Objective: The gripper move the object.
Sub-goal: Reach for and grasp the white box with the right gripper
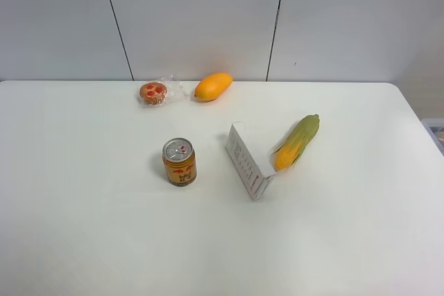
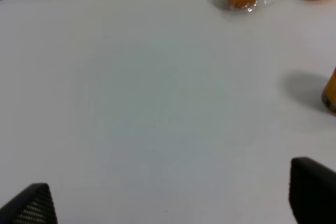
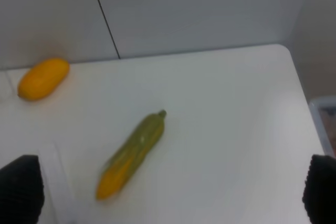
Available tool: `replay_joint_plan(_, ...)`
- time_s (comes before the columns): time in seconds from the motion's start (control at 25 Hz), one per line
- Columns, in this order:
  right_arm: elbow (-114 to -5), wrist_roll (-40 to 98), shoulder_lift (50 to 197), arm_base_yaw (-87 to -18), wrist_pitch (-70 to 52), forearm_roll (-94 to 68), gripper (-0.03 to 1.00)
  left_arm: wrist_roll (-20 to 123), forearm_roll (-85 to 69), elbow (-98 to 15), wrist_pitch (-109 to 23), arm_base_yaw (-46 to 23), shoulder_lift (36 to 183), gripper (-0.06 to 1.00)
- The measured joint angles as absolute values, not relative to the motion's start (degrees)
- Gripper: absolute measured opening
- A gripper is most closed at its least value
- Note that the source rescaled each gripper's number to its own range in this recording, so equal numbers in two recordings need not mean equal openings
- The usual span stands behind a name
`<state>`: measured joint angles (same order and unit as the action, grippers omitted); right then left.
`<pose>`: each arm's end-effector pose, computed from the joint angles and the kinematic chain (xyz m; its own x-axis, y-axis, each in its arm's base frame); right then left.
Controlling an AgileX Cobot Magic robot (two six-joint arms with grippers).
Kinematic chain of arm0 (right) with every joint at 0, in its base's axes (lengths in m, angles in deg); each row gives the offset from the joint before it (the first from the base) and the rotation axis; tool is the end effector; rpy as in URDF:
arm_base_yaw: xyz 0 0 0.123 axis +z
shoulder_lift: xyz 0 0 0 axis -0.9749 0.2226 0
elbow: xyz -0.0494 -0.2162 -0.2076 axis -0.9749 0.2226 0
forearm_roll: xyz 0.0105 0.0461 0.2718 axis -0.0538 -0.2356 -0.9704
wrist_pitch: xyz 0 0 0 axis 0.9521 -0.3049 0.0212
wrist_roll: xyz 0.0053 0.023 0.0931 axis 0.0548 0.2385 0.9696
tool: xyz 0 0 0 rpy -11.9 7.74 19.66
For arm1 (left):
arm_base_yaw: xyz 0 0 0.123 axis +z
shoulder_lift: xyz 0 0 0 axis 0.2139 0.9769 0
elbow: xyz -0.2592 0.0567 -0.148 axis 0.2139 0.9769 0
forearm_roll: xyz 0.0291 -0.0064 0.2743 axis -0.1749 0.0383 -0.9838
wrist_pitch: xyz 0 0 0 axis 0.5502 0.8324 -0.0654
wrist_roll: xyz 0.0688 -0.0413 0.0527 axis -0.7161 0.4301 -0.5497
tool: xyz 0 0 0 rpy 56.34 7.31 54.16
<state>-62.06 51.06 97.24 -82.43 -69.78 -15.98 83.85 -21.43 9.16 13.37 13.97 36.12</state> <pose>0.1012 0.0079 0.5185 -0.4823 0.1003 -0.8702 -0.0377 0.9901 0.1350 0.0006 0.0000 0.2896 -0.4375 0.0204 -0.8990 -0.0140 0.9995 0.0295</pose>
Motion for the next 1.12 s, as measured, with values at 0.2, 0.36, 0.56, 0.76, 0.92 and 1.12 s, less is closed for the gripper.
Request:
replay_joint_plan(0.2, -73.69, 50.27, 112.33, -82.43, -69.79, -21.11, 1.0, 83.85, -21.43, 9.16, 13.37, 13.97, 36.12, 1.0)
replay_joint_plan(0.36, -75.38, 47.26, 122.81, -82.43, -69.84, -27.01, 1.0, 83.85, -21.43, 9.16, 13.37, 13.97, 36.12, 1.0)
replay_joint_plan(0.56, -75.38, 43.43, 134.56, -80.65, -69.78, -29.7, 1.0, 83.85, -21.43, 9.16, 13.37, 13.97, 36.12, 1.0)
replay_joint_plan(0.76, -75.38, 43.59, 143.78, -68.97, -69.65, -21.78, 1.0, 83.85, -21.43, 9.16, 13.37, 13.97, 36.12, 1.0)
replay_joint_plan(0.92, -75.38, 47.7, 150.87, -58.49, -69.59, -17.1, 1.0, 83.85, -21.43, 9.16, 13.37, 13.97, 36.12, 1.0)
replay_joint_plan(1.12, -75.55, 48.46, 158.98, -49.6, -66.59, -15.92, 1.0, 83.85, -21.43, 9.16, 13.37, 13.97, 36.12, 1.0)
